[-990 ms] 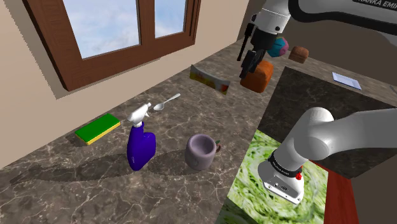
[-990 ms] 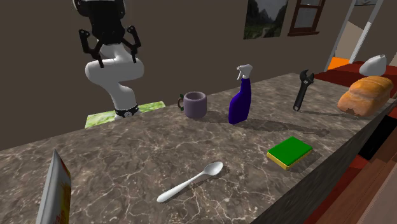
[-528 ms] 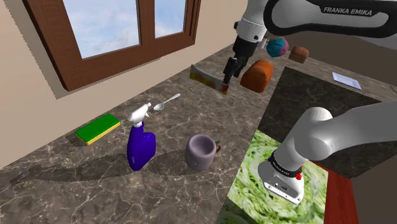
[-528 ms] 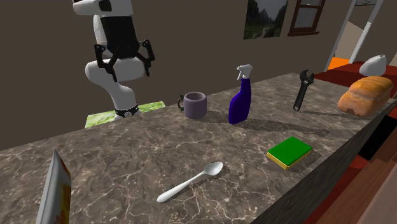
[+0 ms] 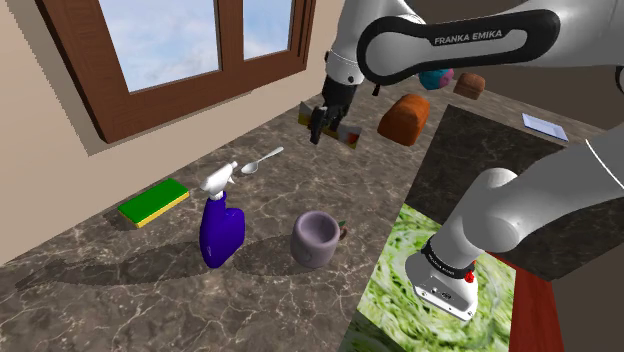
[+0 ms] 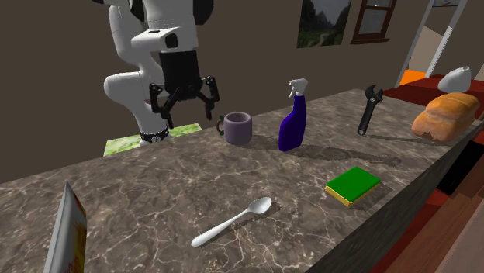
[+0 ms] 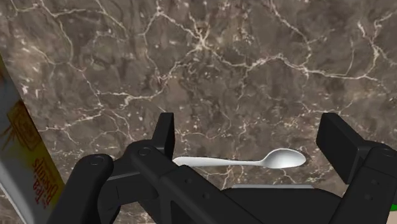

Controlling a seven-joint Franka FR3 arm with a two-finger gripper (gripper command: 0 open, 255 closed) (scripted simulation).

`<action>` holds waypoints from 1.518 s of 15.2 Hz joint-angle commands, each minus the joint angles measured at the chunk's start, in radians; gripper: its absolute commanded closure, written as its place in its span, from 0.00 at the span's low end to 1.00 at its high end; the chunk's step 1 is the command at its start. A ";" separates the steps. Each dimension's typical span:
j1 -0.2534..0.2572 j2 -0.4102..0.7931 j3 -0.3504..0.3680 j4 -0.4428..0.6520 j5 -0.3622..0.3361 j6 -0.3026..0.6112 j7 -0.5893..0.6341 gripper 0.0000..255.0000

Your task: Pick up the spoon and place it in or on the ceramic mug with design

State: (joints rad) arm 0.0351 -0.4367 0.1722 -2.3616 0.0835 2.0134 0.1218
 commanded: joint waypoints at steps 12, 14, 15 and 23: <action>0.013 0.489 0.112 0.262 -0.174 0.259 0.196 0.00; 0.025 0.568 0.115 0.324 -0.216 0.276 0.232 0.00; 0.033 0.607 0.115 0.357 -0.237 0.282 0.248 0.00; 0.063 0.756 0.099 0.443 -0.311 0.342 0.302 0.00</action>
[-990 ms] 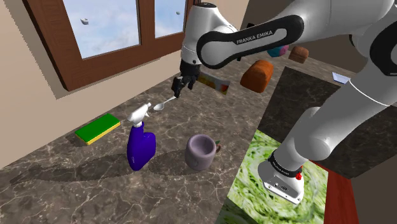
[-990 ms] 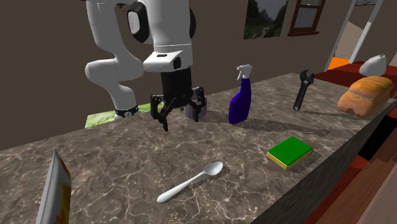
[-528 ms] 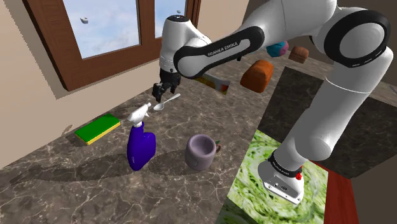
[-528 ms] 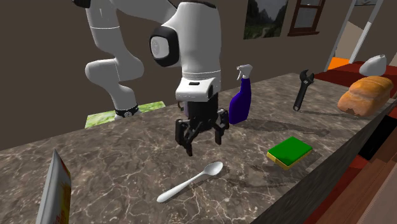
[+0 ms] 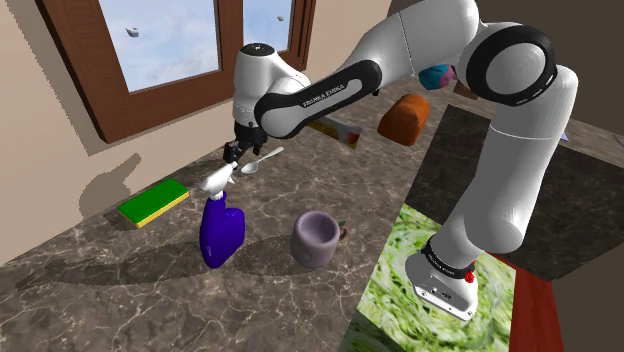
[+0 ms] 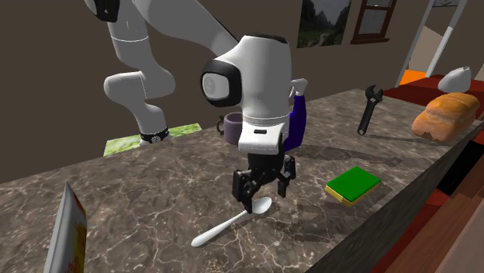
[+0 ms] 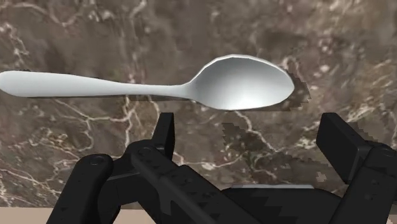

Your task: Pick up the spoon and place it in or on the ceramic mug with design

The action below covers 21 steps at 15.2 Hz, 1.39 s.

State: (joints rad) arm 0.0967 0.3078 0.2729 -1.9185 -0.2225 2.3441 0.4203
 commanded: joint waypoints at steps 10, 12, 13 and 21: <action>0.004 0.035 -0.007 -0.002 -0.017 0.036 0.011 0.00; 0.004 0.035 -0.007 -0.002 -0.017 0.036 0.011 1.00; 0.004 0.035 -0.007 -0.002 -0.017 0.036 0.011 1.00; 0.003 0.028 -0.006 0.001 -0.013 0.025 0.008 1.00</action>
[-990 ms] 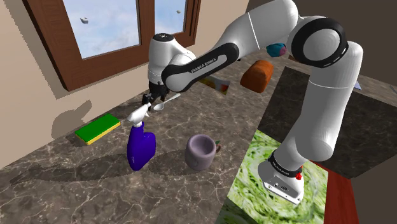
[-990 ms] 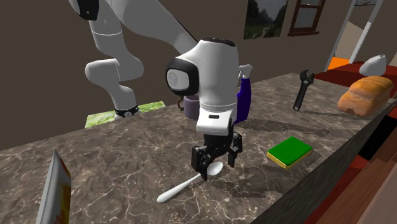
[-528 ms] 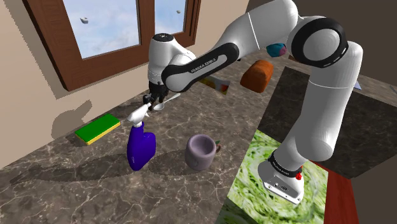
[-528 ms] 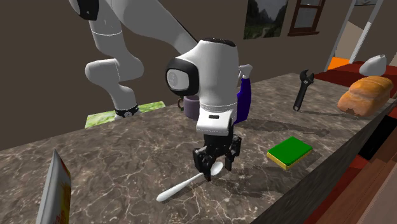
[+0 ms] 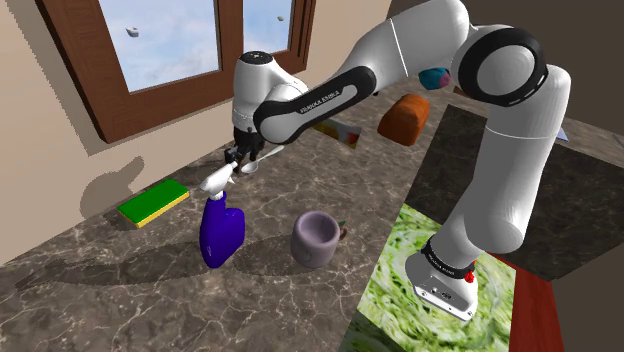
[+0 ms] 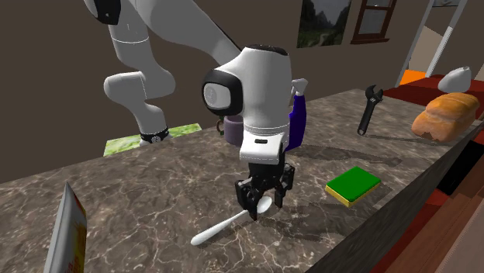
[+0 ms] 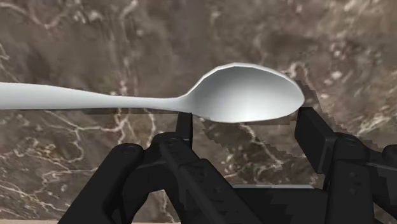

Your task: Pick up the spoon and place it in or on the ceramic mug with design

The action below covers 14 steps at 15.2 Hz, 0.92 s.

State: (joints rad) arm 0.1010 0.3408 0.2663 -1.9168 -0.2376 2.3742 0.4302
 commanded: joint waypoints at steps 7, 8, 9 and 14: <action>-0.008 -0.053 0.012 0.033 0.030 -0.082 -0.025 1.00; -0.009 -0.059 0.013 0.038 0.034 -0.094 -0.028 1.00; -0.009 -0.065 0.014 0.044 0.037 -0.105 -0.031 1.00; -0.012 -0.093 0.020 0.077 0.053 -0.163 -0.045 1.00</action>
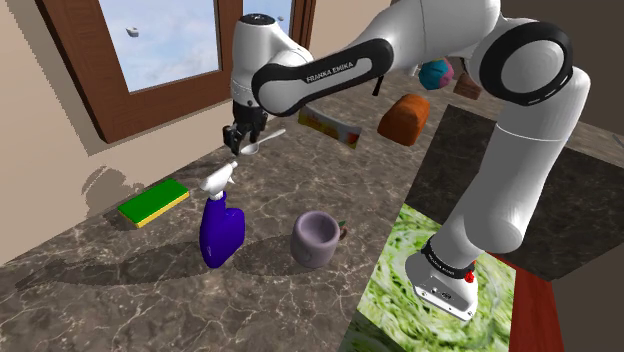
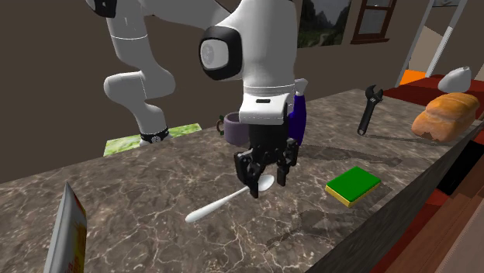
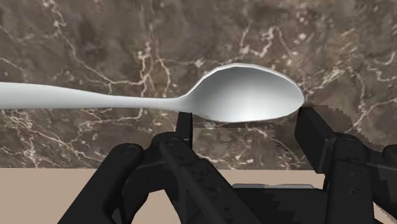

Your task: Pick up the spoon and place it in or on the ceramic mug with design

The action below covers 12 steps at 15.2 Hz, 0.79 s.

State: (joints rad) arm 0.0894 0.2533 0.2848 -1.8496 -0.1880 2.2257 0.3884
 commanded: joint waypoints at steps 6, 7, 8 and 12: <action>-0.003 -0.032 0.005 0.056 0.019 -0.086 -0.018 1.00; -0.003 -0.036 0.006 0.065 0.022 -0.098 -0.020 1.00; -0.003 -0.039 0.007 0.074 0.024 -0.110 -0.022 1.00; -0.003 -0.051 0.009 0.112 0.032 -0.160 -0.030 1.00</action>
State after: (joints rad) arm 0.0856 0.2031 0.2929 -1.7485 -0.1576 2.0782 0.3590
